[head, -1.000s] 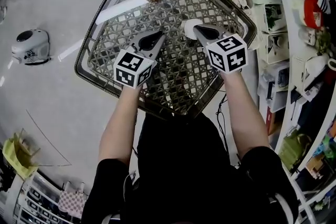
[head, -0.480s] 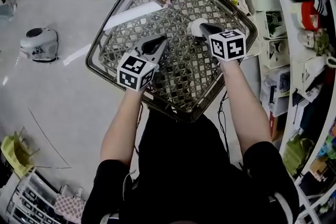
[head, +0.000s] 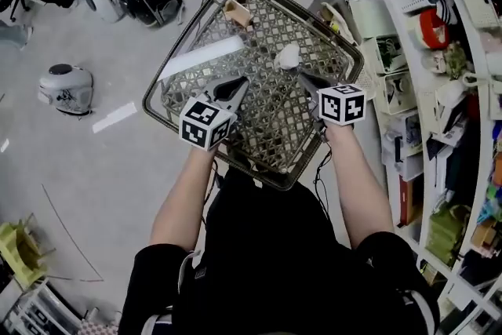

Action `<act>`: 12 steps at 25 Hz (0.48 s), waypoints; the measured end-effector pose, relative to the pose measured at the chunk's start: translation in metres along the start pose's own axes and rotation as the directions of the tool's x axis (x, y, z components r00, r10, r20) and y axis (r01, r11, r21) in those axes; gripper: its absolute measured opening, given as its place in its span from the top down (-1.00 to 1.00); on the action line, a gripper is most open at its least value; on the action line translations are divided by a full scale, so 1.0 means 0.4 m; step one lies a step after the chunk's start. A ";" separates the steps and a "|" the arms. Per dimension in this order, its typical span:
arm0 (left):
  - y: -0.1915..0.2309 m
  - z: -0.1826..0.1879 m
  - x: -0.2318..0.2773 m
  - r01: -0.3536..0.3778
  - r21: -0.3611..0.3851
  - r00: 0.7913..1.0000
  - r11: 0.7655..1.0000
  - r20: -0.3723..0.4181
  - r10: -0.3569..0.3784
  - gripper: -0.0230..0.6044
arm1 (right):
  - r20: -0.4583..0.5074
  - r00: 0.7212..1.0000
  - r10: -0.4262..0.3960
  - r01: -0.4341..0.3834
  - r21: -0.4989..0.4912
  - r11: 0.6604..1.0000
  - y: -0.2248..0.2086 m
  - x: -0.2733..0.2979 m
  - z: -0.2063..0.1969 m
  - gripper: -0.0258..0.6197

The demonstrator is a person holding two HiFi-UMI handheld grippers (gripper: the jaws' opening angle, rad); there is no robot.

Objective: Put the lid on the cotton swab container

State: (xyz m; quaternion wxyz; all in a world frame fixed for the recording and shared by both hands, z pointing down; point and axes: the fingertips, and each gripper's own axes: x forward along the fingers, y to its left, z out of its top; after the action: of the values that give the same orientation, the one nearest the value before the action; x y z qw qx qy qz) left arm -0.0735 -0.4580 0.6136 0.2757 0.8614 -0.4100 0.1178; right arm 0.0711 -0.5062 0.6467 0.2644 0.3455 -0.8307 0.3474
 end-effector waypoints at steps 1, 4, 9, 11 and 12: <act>-0.010 0.008 -0.014 0.005 0.012 1.000 1.000 0.000 -0.005 0.90 | 0.016 1.000 0.002 -0.002 0.003 1.000 0.012 -0.023 0.000 0.89; -0.034 0.036 -0.057 0.014 0.054 1.000 0.998 0.000 -0.014 0.89 | 0.087 0.996 0.001 0.000 -0.004 1.000 0.045 -0.096 0.023 0.89; -0.086 0.097 -0.101 -0.007 0.082 1.000 0.997 0.017 0.005 0.89 | 0.196 0.979 0.050 -0.044 -0.035 0.998 0.103 -0.225 0.065 0.89; -0.122 0.126 -0.115 -0.012 0.090 0.999 0.996 0.031 0.009 0.90 | 0.243 0.967 0.070 -0.060 -0.050 0.997 0.120 -0.280 0.082 0.89; -0.140 0.139 -0.121 -0.014 0.098 0.999 0.995 0.037 0.010 0.89 | 0.268 0.960 0.082 -0.069 -0.059 0.996 0.128 -0.306 0.094 0.89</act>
State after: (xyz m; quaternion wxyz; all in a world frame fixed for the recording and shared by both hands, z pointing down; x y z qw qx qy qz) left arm -0.0622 -0.4301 0.5259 0.2250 0.8734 -0.4138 0.1239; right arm 0.1009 -0.4604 0.5203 0.1436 0.3512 -0.8798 0.2862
